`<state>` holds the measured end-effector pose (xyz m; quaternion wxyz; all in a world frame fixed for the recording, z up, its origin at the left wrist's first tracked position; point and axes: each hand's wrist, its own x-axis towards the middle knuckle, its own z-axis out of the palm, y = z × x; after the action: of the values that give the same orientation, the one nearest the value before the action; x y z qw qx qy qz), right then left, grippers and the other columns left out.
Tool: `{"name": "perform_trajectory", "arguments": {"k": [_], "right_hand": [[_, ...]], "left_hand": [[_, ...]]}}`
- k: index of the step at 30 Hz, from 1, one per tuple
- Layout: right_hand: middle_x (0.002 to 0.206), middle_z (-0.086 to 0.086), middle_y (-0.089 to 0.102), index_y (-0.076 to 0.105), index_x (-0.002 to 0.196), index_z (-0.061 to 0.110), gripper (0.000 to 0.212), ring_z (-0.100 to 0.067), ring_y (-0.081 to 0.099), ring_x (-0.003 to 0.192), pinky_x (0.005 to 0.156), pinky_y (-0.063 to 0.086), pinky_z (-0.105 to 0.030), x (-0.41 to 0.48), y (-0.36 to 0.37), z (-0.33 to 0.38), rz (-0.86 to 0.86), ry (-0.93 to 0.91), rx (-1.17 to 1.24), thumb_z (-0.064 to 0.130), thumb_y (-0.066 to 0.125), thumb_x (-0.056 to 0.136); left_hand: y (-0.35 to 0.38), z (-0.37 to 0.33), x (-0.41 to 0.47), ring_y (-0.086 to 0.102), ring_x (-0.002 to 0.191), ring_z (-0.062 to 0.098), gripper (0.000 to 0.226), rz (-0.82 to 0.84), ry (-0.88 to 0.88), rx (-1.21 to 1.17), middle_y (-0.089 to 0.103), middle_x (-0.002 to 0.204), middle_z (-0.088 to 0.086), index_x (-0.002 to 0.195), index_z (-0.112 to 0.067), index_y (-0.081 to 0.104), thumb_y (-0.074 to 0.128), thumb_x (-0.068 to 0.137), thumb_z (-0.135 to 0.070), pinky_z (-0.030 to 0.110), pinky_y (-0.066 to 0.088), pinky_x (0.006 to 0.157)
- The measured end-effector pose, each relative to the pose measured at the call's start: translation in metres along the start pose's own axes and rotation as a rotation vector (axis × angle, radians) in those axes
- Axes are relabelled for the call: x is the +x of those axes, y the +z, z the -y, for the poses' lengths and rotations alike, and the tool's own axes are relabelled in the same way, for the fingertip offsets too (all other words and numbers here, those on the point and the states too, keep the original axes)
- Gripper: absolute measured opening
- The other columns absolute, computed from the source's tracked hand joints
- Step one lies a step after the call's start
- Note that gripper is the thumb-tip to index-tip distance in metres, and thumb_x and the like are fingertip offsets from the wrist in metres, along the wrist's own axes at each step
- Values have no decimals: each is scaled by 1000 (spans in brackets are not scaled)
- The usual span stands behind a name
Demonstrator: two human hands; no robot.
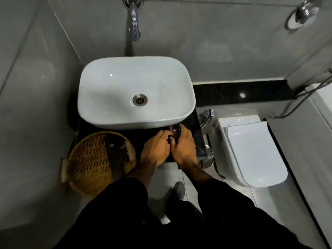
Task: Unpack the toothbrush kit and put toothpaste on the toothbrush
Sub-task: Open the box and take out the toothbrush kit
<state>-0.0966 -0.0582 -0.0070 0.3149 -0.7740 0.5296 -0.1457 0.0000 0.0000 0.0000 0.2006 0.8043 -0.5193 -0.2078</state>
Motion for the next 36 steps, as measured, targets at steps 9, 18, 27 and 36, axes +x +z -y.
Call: {"name": "perform_trajectory", "arguments": {"k": [9,18,27,36], "right_hand": [[134,-19,56,46,148,10,55,-42,61,118,98,49,-48,14,10,-42,171,76,-53,32,61,99],[117,-10,65,63,124,12,54,-29,66,101,85,54,-39,3,-3,-69,270,128,-7,32,84,78],[114,2,71,69,120,20,49,-15,63,101,85,54,-30,-53,-53,-89,269,-17,-117,33,85,76],[123,7,73,60,131,34,53,-18,72,101,84,60,-32,-83,-84,-61,237,-189,-151,39,81,82]], "left_hand": [[48,-3,22,66,108,36,33,54,-240,-145,70,120,13,128,-23,55,45,97,-29,42,53,90],[61,-2,41,62,117,37,49,-83,-425,-281,68,126,12,139,-20,48,43,97,-44,42,48,97],[38,12,7,68,72,20,32,268,-549,-984,66,105,18,127,-10,61,47,103,-26,23,58,50],[41,36,-45,65,87,17,28,127,-851,-1481,68,99,5,105,-22,67,40,105,-30,31,62,62]]}}
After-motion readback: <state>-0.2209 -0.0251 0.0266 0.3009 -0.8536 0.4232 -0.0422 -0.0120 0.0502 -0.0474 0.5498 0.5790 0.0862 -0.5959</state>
